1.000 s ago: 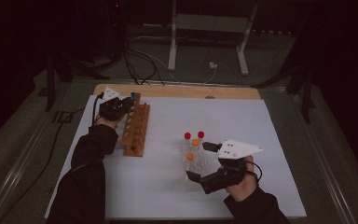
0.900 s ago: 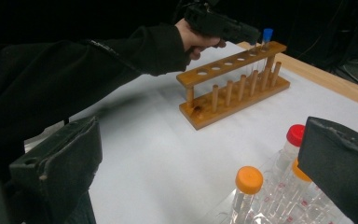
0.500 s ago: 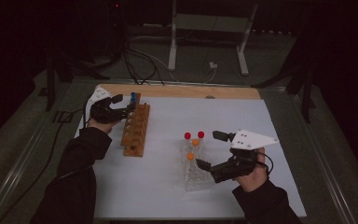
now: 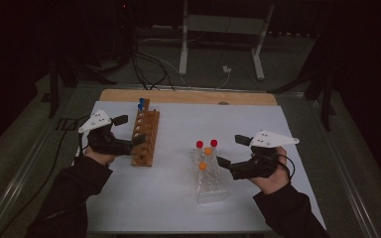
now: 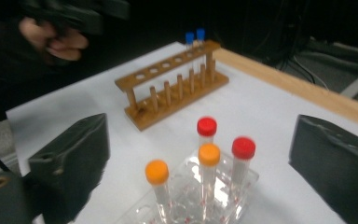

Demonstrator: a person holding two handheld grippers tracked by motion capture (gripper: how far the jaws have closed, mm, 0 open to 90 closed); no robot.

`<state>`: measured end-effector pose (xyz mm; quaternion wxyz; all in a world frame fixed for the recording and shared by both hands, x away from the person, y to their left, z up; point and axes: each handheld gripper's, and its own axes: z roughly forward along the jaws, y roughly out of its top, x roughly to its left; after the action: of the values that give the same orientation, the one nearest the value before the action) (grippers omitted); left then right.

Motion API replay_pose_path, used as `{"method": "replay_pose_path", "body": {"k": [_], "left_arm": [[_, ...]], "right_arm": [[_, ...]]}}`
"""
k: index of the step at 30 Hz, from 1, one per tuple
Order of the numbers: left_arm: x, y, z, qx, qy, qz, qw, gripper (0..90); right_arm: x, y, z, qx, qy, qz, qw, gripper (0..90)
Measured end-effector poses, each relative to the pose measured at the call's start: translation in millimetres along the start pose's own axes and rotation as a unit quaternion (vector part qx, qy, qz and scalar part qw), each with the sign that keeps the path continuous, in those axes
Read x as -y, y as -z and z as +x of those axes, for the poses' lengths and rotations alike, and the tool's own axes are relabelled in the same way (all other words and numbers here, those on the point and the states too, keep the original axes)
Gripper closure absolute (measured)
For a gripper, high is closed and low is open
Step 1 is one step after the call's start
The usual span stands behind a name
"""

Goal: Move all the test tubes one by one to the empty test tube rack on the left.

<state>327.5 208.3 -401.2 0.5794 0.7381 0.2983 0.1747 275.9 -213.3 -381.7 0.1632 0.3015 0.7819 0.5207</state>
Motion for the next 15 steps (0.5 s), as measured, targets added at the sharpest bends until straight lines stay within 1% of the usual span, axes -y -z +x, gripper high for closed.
{"method": "replay_pose_path", "body": {"k": [2,3,5,7,9,10,11,14,15], "left_arm": [[3.8,5.2,-7.1,0.01,0.0,-0.004,0.9999,1.9],[6.0,7.2,-10.3,0.012,-0.003,-0.001,0.9999,1.8],[11.2,10.0,-16.1,0.016,-0.009,0.001,0.9998,1.8],[16.7,11.5,-20.8,0.019,-0.012,0.004,0.9997,1.8],[21.9,12.7,-24.0,0.024,-0.012,0.005,0.9996,1.9],[24.4,13.3,-25.5,0.025,-0.012,0.003,0.9996,1.9],[26.7,13.6,-26.6,0.031,-0.009,0.001,0.9995,1.9],[31.9,13.8,-29.5,0.036,-0.008,0.003,0.9993,1.8],[33.0,13.6,-31.0,0.033,-0.009,0.006,0.9994,1.9]], "right_arm": [[6.4,-6.7,1.5,-0.006,-0.001,0.013,0.9999,8.0],[9.7,-10.2,2.6,-0.009,-0.001,0.02,0.9998,8.3],[16.7,-16.9,5.1,-0.016,-0.002,0.034,0.9993,13.7],[23.6,-23.2,6.7,-0.022,-0.008,0.045,0.9987,15.7],[30.2,-29.1,8.6,-0.025,-0.007,0.06,0.9979,16.5],[33.3,-31.9,9.7,-0.028,-0.009,0.066,0.9974,19.0],[36.4,-34.6,10.8,-0.029,-0.009,0.074,0.9968,20.9],[44.3,-42.0,13.6,-0.031,-0.009,0.094,0.995,26.6],[46.3,-44.1,14.5,-0.031,-0.008,0.099,0.9945,29.4]]}}
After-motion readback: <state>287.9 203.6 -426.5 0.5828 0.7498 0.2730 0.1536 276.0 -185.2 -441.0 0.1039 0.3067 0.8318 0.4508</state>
